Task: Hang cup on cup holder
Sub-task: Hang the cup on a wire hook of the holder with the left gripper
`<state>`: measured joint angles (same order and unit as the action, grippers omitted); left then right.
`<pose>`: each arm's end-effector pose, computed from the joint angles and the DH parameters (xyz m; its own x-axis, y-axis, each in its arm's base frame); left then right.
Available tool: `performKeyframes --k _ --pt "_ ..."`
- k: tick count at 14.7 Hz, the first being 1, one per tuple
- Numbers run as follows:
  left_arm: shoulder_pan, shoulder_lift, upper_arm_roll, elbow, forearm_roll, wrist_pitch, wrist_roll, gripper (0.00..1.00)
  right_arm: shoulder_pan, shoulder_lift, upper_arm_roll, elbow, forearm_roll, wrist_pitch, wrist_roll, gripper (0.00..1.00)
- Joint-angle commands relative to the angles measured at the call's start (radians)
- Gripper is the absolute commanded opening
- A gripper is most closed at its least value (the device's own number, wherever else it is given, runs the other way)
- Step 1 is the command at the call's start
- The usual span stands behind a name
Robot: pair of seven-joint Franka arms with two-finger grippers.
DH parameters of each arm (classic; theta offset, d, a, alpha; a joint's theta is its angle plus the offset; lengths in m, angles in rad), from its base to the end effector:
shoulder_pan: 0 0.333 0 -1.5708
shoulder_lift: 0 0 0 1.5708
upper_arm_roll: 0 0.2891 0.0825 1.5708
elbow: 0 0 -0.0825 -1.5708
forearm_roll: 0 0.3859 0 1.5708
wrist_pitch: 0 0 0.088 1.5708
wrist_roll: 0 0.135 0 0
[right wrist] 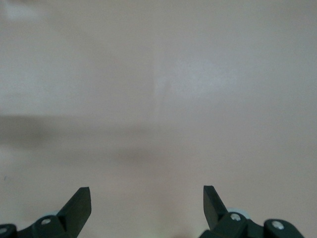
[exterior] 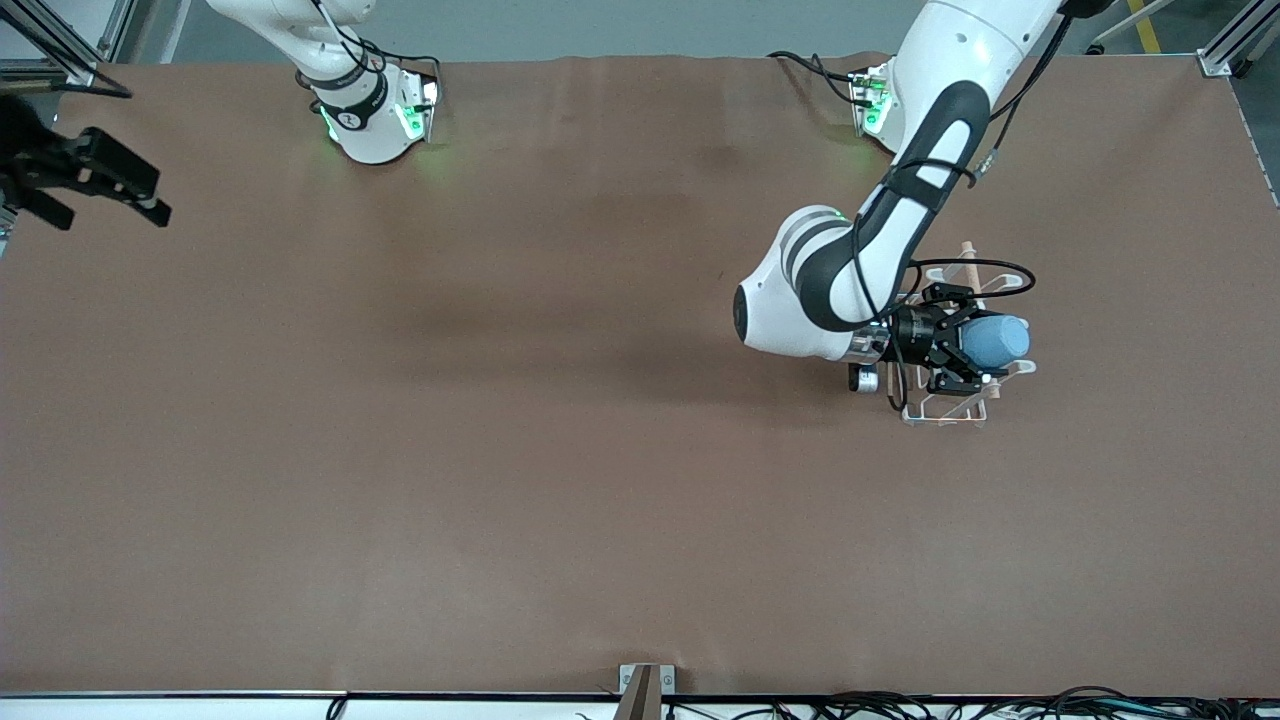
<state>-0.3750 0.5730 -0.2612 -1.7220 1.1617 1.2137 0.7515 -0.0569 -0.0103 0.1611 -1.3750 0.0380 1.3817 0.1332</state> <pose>0.5356 -0.2003 0.2561 -0.0611 -0.1720 -0.9832 -0.9967 0.0628 0.0509 0.5271 0.0613 0.6492 0.9997 -0.0218 0.0121 -0.0213 -0.9991 -0.0375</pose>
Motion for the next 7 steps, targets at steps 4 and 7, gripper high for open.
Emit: performKeyframes --k 4,7 --pt "-0.025 0.068 -0.001 0.007 0.076 -0.068 -0.101 0.41 0.043 -0.037 -0.006 -0.027 -0.013 0.016 0.120 1.00" --pt "-0.022 0.099 -0.001 0.007 0.117 -0.068 -0.113 0.42 0.040 -0.025 -0.011 -0.010 -0.015 0.014 0.117 1.00"
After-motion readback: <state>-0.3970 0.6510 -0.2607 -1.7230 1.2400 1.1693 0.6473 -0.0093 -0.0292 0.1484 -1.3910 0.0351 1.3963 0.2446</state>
